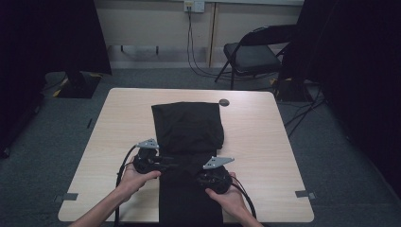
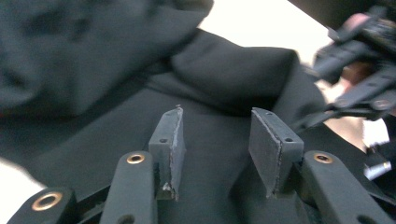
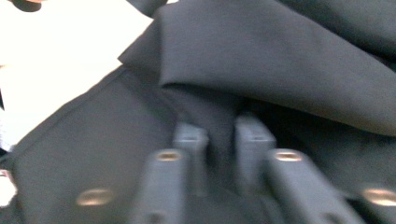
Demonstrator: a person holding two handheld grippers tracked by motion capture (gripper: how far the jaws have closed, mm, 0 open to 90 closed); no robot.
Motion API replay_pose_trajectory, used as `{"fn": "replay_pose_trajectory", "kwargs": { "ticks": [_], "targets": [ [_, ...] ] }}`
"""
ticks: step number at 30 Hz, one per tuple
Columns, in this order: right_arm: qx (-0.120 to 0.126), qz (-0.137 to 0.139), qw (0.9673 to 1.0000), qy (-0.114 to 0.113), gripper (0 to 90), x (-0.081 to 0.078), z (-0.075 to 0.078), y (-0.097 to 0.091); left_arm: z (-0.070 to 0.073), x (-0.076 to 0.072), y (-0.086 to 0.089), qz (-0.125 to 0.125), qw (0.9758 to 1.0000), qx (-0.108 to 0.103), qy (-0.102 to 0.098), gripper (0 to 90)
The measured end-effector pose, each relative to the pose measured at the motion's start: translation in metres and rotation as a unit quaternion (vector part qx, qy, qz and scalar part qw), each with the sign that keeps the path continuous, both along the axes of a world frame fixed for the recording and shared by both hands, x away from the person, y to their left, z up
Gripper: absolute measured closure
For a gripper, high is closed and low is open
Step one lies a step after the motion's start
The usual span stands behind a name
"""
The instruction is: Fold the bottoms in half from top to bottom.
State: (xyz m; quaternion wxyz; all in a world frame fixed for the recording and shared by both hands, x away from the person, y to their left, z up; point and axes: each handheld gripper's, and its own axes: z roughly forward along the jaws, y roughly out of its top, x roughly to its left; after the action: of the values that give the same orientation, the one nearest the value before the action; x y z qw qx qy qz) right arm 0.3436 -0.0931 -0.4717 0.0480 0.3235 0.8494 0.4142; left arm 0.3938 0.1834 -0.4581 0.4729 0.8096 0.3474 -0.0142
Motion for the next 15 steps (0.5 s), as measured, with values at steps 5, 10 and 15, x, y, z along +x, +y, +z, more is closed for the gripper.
{"fn": "replay_pose_trajectory", "kwargs": {
  "ticks": [5, 10, 15],
  "targets": [
    [0.072, 0.017, 0.9972, 0.005, 82.7, -0.009, 0.031, -0.011, 0.001, 0.007, 0.009, 0.021, 0.9997, 0.008, -0.011, 54.6],
    [0.050, 0.032, 0.9979, 0.027, 61.4, -0.017, 0.027, -0.015, 0.007, 0.015, 0.015, 0.046, 0.9987, 0.001, -0.023, 53.4],
    [0.048, 0.032, 0.9982, 0.014, 54.7, -0.023, 0.037, -0.032, 0.008, 0.025, 0.013, 0.056, 0.9974, 0.028, -0.034, 49.0]
  ]
}}
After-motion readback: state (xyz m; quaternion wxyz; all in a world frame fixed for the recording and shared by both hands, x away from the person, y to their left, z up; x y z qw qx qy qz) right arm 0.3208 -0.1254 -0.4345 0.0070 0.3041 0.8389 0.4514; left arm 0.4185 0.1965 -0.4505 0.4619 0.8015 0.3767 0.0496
